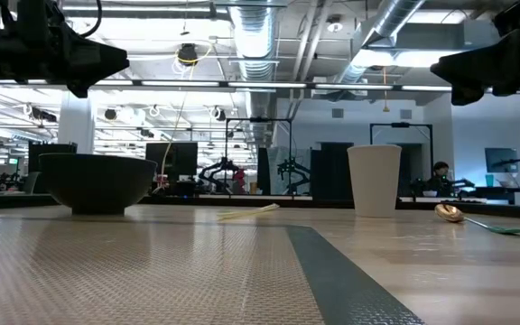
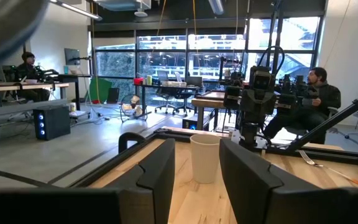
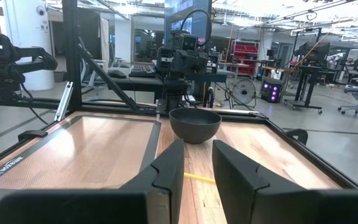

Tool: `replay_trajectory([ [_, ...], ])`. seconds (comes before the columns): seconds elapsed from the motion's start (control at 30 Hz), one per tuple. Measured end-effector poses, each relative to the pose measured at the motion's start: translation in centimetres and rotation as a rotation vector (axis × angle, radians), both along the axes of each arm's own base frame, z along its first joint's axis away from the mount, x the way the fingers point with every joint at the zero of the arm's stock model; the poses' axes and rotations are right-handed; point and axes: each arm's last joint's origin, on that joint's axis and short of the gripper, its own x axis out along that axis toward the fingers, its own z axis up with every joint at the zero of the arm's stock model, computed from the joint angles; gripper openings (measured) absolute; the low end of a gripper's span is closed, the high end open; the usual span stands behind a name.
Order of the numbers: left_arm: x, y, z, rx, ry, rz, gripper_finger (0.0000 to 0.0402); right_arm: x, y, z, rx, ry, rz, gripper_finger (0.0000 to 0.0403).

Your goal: Pick & Place Utensil

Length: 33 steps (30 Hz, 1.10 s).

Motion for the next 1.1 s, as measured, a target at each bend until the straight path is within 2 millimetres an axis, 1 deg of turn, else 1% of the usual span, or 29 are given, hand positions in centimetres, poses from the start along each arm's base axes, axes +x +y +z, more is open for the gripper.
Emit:
replay_trajectory([
  [1.1,0.00,0.00,0.00,-0.014,-0.004,-0.003,0.0127,0.00,0.01,0.01,0.000,-0.001,0.002,0.0077],
])
